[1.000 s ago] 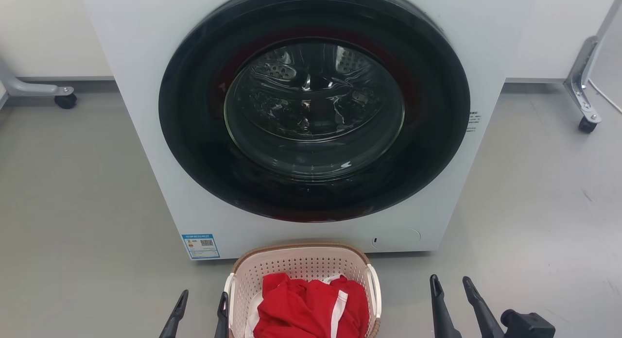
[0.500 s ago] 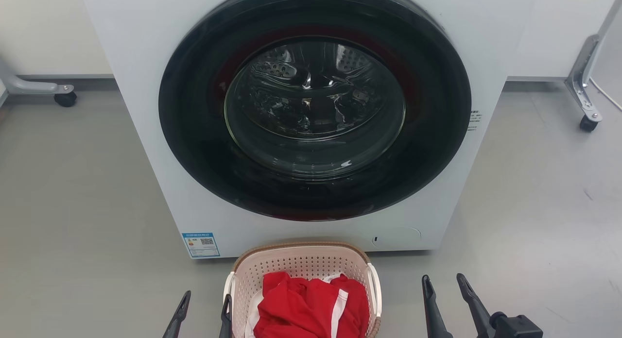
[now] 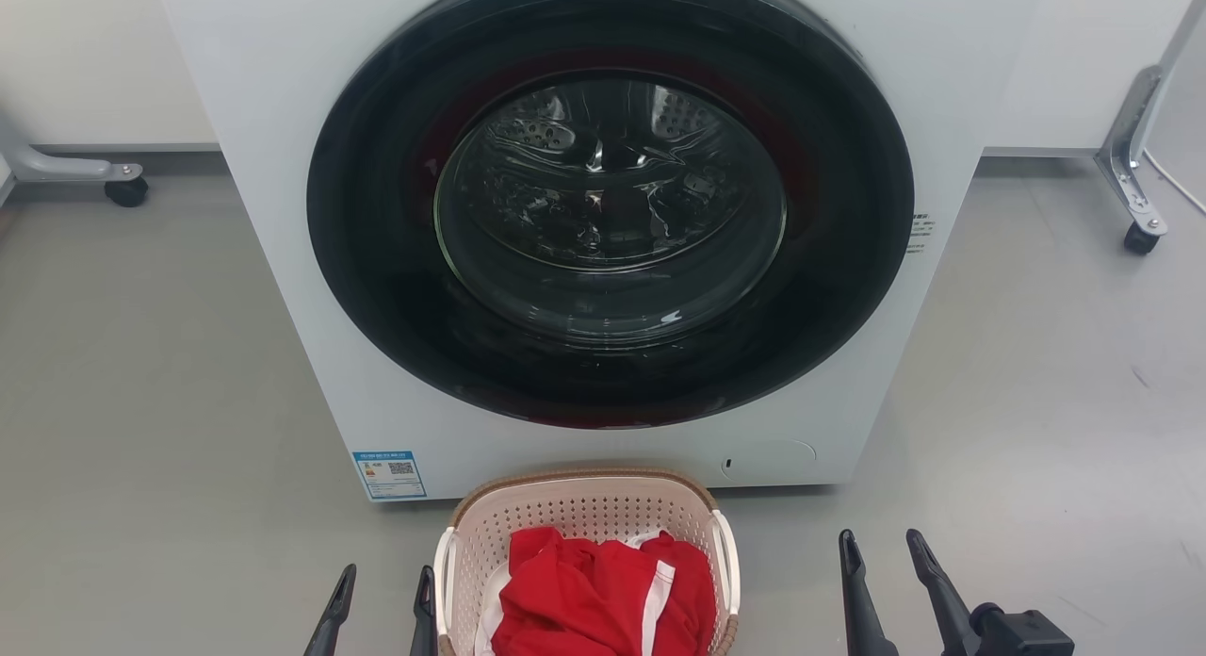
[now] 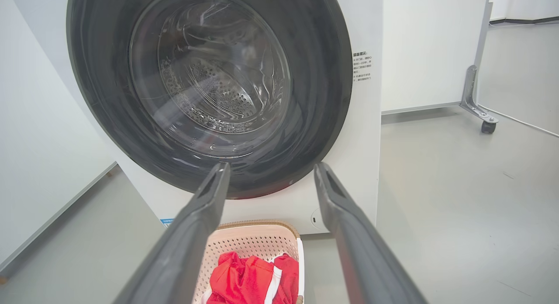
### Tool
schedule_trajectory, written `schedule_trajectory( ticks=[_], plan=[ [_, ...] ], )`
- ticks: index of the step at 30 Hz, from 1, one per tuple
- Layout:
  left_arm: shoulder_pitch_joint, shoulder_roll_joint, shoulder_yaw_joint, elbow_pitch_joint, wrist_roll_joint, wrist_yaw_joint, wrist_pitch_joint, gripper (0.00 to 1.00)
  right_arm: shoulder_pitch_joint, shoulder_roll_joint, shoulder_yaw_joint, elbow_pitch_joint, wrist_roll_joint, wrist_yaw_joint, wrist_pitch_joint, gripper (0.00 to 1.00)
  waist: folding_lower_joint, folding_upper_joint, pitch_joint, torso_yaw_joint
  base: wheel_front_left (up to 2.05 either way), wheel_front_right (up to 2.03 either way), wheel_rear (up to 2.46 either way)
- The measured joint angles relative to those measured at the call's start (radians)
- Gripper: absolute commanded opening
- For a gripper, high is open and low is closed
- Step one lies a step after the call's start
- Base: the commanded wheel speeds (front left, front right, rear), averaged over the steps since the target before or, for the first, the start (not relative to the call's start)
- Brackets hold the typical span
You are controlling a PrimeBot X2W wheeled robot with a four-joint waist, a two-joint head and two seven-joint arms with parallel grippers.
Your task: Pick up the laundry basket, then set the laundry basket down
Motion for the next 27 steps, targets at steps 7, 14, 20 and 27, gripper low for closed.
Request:
schedule_trajectory(
  ticks=[7,14,20,27],
  plan=[
    [0.0,-0.004,0.007,0.004,-0.005,-0.01,0.0,1.0,0.001,0.0,-0.008,0.008,0.006,0.007,0.0,1.0,0.0,0.0,0.0,0.0,0.0,0.0,0.0],
    [0.0,-0.007,0.015,0.004,-0.005,-0.011,0.0,1.0,0.001,0.0,-0.013,0.011,0.006,0.008,0.0,1.0,0.0,0.0,0.0,0.001,0.0,0.0,0.0],
    [0.0,-0.011,0.018,0.004,-0.005,-0.011,0.0,1.0,0.002,0.0,-0.013,0.012,0.006,0.012,0.0,1.0,0.0,0.0,0.0,0.002,0.0,0.0,0.0],
    [0.0,-0.015,0.02,0.003,-0.005,-0.012,0.0,1.0,0.006,0.0,-0.014,0.012,0.006,0.013,0.0,1.0,0.0,0.0,0.004,0.002,0.0,0.0,0.0]
  ],
)
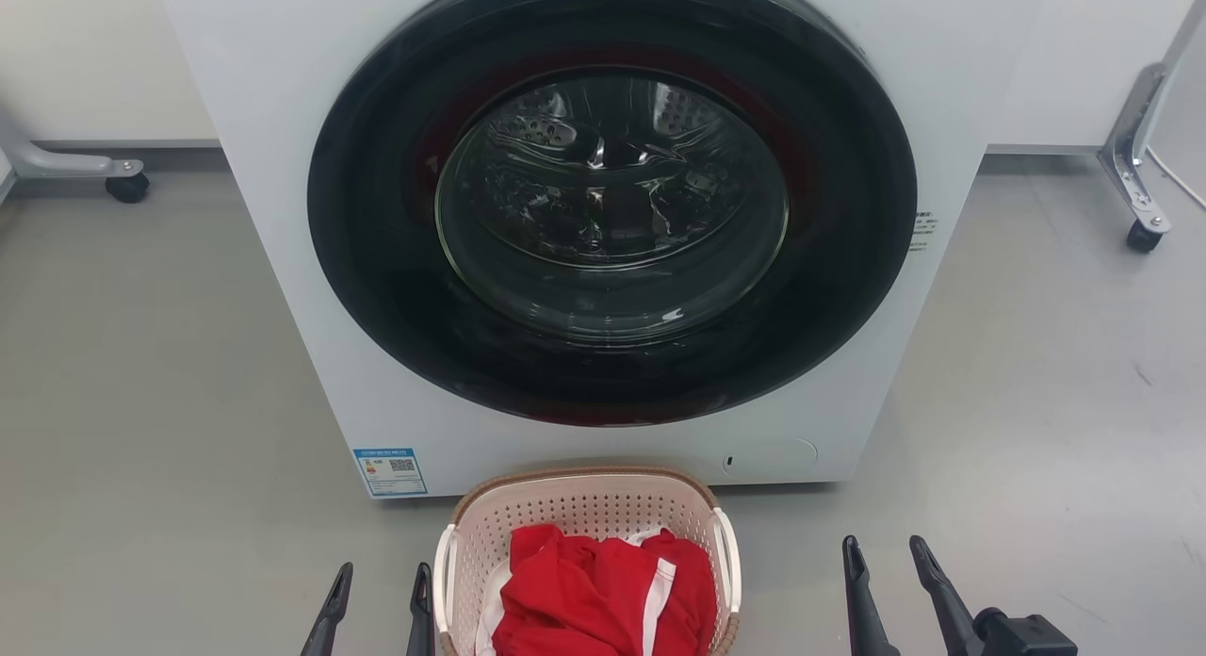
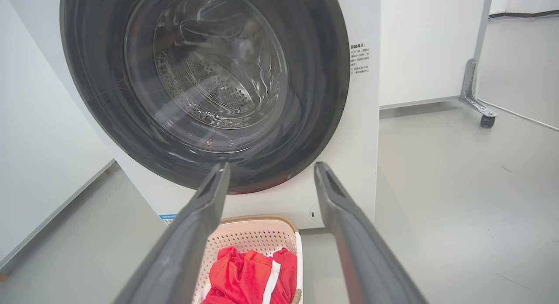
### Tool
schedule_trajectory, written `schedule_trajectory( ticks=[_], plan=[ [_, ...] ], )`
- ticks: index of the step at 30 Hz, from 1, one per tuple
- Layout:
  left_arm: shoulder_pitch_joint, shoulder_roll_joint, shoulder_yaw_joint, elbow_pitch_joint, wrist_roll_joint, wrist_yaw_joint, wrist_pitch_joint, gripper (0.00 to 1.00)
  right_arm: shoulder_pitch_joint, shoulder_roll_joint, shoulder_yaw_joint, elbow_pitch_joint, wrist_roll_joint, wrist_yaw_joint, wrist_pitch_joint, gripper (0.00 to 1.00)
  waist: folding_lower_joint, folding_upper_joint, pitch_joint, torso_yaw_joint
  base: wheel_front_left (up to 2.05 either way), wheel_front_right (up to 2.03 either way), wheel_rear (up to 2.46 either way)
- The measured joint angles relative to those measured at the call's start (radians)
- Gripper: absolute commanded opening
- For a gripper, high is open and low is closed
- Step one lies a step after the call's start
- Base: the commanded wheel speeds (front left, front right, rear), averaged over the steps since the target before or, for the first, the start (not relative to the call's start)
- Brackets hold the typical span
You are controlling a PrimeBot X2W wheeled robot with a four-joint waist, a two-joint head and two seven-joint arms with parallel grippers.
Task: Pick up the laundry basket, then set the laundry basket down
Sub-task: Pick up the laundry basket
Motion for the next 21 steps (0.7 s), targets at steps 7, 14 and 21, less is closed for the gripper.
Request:
schedule_trajectory(
  ticks=[7,14,21],
  plan=[
    [0.001,-0.002,0.001,-0.011,0.002,-0.006,0.0,1.0,0.009,0.0,0.0,-0.013,-0.001,0.003,0.0,1.0,0.0,0.0,0.016,-0.001,0.0,0.0,0.0],
    [-0.008,-0.004,0.0,-0.02,0.005,-0.008,0.0,1.0,-0.001,0.0,0.0,-0.028,-0.009,0.009,0.0,1.0,0.0,0.0,0.061,-0.001,0.0,0.0,0.0],
    [-0.06,-0.006,0.0,-0.02,0.011,-0.015,0.0,1.0,-0.054,0.0,-0.013,-0.042,-0.01,0.012,0.0,1.0,0.0001,0.0,0.124,0.0,0.0,0.0,0.0]
  ],
)
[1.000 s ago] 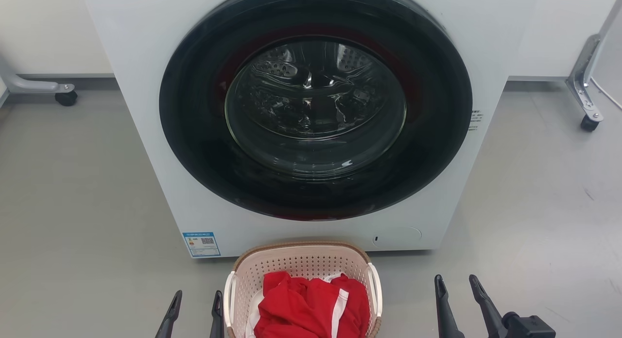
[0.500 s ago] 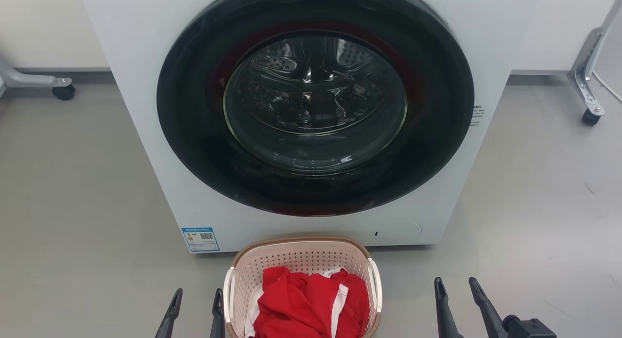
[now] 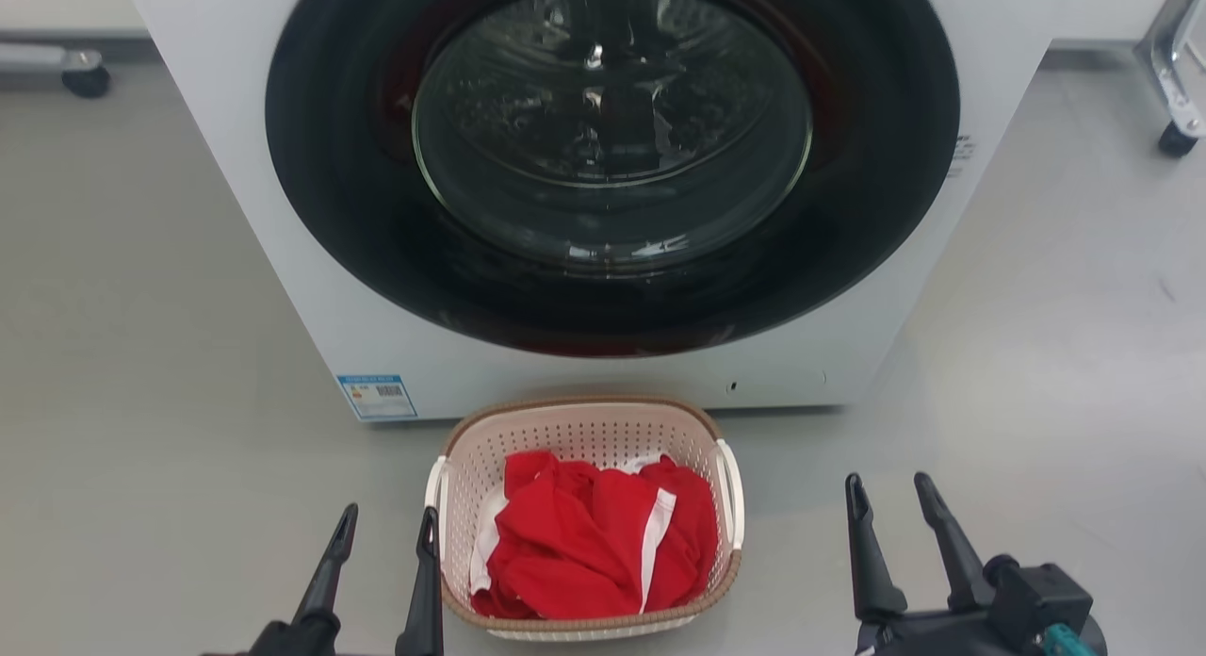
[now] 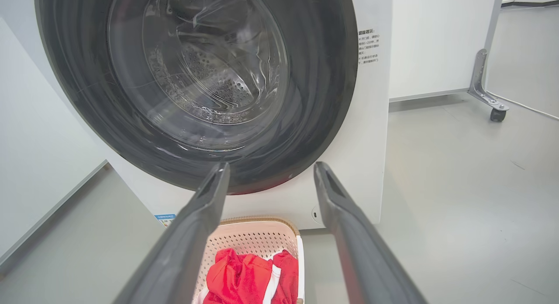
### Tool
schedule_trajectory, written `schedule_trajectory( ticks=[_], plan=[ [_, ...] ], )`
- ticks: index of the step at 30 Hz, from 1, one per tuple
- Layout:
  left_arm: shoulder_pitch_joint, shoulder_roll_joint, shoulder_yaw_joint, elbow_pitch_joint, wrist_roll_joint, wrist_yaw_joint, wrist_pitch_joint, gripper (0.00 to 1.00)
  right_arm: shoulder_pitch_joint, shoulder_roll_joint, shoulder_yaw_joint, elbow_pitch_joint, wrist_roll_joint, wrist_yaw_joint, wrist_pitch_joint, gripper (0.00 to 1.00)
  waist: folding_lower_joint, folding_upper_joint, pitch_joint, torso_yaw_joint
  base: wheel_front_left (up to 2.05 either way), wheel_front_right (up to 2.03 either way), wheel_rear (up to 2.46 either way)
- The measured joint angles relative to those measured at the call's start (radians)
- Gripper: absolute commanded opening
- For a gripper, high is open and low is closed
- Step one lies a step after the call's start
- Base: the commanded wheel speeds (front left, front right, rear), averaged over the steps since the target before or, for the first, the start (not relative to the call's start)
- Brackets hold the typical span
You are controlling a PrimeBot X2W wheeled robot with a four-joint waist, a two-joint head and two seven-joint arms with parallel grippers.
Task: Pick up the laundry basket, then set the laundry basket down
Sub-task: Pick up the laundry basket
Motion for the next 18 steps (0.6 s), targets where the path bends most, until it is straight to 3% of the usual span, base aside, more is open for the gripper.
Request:
schedule_trajectory(
  ticks=[18],
  plan=[
    [-0.219,-0.009,0.015,0.094,0.004,-0.003,-0.003,1.0,-0.213,-0.006,-0.044,0.061,-0.01,0.018,-0.001,1.0,0.0001,0.0001,0.249,0.007,0.0,0.0,0.0]
  ],
)
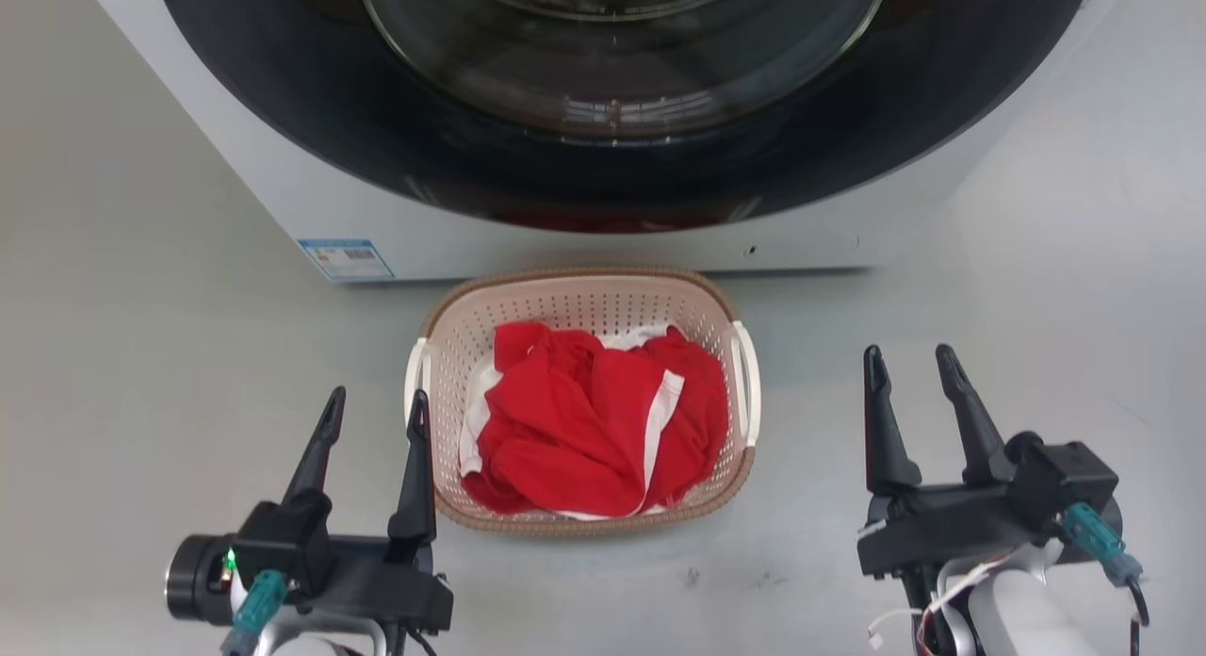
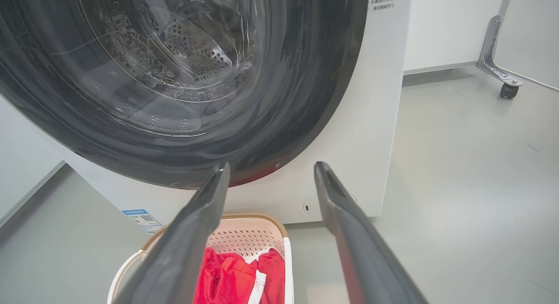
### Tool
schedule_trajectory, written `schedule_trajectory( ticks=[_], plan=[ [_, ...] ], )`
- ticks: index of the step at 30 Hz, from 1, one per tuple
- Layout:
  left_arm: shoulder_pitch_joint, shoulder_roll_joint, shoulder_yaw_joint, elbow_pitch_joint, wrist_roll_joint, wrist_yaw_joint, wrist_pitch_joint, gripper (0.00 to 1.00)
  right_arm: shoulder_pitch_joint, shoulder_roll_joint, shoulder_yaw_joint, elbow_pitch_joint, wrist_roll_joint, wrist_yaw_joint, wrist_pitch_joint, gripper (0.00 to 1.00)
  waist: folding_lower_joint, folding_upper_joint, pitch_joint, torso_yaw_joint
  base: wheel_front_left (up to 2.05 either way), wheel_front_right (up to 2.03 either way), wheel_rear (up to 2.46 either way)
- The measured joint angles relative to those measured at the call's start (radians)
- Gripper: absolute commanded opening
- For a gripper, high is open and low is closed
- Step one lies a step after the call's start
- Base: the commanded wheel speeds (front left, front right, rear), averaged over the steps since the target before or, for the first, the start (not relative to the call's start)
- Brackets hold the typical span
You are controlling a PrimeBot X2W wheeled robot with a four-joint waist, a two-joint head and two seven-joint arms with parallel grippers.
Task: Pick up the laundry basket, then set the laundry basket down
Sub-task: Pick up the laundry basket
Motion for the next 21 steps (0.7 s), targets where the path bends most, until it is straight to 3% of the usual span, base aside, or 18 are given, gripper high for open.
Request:
schedule_trajectory(
  ticks=[21],
  plan=[
    [-0.308,-0.014,0.026,0.238,-0.05,-0.018,0.0,1.0,-0.296,-0.005,-0.017,0.183,-0.024,0.006,-0.006,1.0,-0.0001,0.0001,0.311,0.005,0.0,0.0,0.0]
  ],
)
